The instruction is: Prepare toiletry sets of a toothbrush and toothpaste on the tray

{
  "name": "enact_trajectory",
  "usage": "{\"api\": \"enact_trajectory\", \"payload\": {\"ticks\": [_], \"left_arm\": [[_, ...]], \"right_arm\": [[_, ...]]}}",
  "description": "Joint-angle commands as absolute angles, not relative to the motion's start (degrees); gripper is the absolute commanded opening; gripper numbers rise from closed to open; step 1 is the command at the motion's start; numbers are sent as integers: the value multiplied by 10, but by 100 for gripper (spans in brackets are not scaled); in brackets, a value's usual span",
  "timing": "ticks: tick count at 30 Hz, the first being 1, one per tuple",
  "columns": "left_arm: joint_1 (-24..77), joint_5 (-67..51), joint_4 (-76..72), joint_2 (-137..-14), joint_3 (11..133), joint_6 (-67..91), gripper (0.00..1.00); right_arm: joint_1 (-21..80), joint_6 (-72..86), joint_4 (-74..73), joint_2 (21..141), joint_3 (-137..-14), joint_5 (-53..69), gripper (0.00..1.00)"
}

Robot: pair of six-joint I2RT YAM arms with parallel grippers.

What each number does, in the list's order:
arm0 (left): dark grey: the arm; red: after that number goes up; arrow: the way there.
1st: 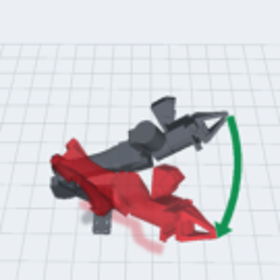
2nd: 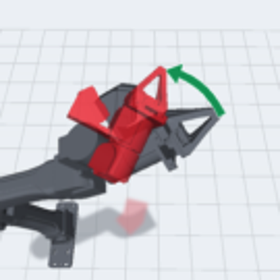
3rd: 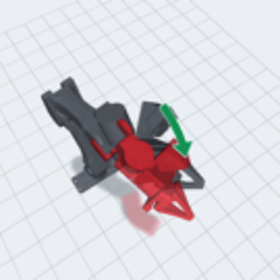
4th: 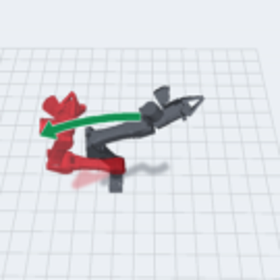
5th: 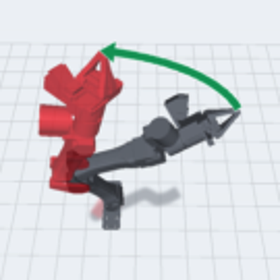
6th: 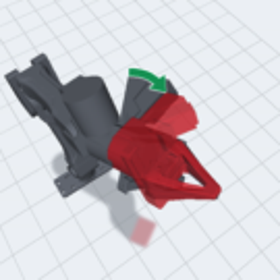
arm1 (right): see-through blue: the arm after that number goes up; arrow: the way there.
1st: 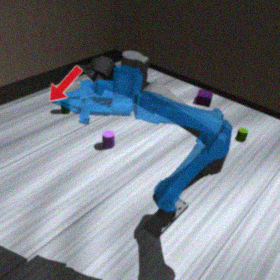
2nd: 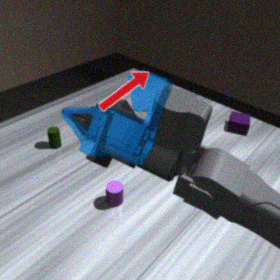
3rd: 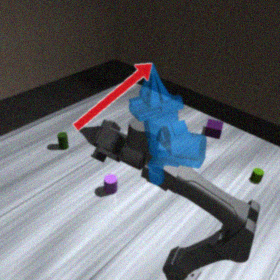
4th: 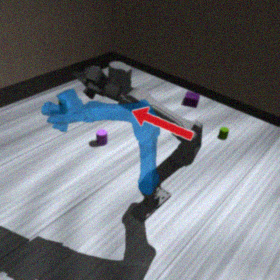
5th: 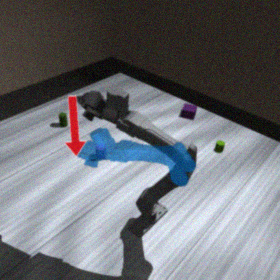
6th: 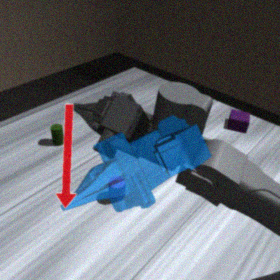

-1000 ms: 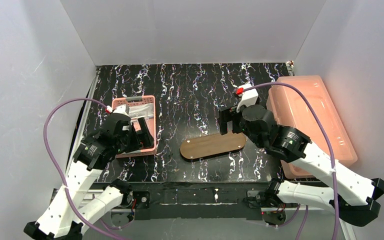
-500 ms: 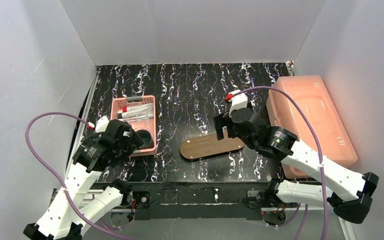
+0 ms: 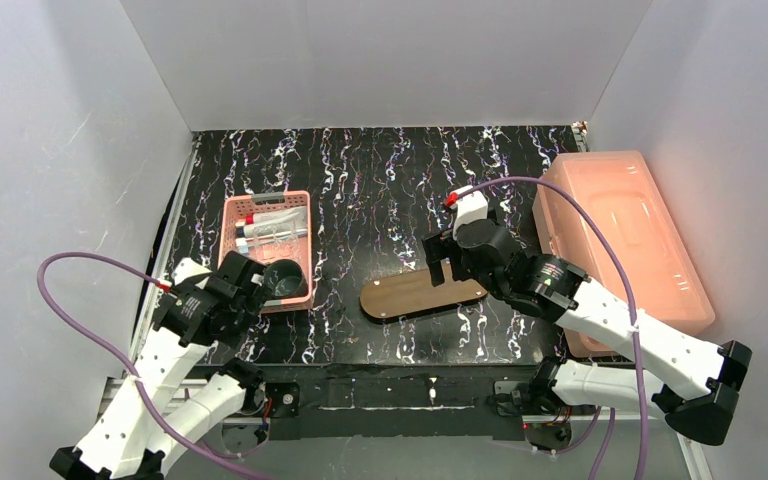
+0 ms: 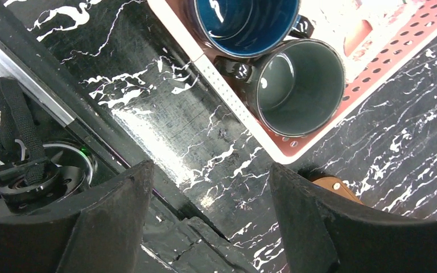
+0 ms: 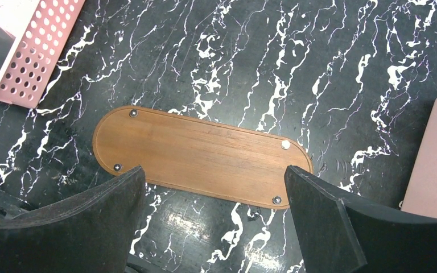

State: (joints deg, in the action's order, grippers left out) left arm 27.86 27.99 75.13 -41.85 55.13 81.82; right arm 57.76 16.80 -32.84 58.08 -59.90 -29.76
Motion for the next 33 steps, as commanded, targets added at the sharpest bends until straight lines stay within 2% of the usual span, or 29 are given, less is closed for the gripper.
{"api": "enact_trajectory", "payload": {"ticks": [1,10,17,33], "left_arm": [[268,308,763,-434,532,877,71],[212,276,702,-465,493,863,62],[147,229,656,-494,476,821,47],[82,191,580,-553,447,776,45]], "right_arm": [[577,173,-303,568,-592,-293,100],[577,173,-304,557,-583,-287,100],[577,164,-301,546,-577,-287,100],[577,153,-297,546,-563,-279,100]]}}
